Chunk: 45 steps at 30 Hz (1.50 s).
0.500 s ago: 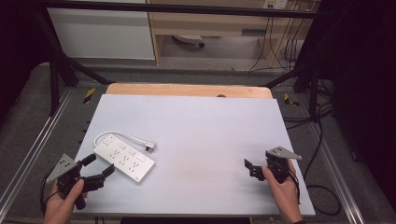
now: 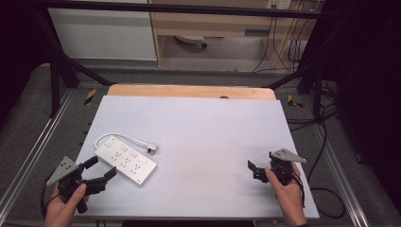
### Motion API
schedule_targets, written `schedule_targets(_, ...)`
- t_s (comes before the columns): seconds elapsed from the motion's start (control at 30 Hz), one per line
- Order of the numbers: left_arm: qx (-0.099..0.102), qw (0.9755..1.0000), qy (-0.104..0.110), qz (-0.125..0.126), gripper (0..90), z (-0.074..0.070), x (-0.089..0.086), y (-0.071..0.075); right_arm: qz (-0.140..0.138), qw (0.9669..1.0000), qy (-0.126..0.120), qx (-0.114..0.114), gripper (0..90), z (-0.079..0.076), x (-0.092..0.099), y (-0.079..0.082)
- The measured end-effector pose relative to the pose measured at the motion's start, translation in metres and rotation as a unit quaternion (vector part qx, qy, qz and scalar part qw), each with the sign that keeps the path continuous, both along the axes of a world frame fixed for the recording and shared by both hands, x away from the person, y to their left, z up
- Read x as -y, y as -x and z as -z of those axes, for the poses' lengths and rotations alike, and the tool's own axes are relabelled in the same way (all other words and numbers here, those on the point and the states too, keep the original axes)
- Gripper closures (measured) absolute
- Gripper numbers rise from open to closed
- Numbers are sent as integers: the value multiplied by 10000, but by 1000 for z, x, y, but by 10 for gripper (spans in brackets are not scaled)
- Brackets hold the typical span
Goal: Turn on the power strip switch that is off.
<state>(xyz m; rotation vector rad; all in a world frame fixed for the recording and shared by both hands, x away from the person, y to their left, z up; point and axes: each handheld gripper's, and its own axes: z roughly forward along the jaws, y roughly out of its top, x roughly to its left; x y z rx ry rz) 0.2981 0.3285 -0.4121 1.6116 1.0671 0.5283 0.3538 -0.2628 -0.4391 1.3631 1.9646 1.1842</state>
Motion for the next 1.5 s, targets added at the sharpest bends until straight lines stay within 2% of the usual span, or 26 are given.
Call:
schedule_targets(0.27,6,10000,67,9,87,-2,0,1,-53,10000,35,-38,41,0,-2,0)
schedule_targets(0.37,118,9999,90,41,81,-5,2,1,-96,9998,140,-37,35,0,-4,0)
schedule_targets(0.53,133,9998,130,37,80,-7,2,0,-212,9996,160,-57,29,0,-6,0)
schedule_targets(1.07,116,9999,104,75,61,-17,3,-10,-387,9992,92,6,28,-1,-6,1)
schedule_targets(1.5,156,9998,95,55,61,-29,5,-15,-368,9993,87,-16,29,-1,-5,1)
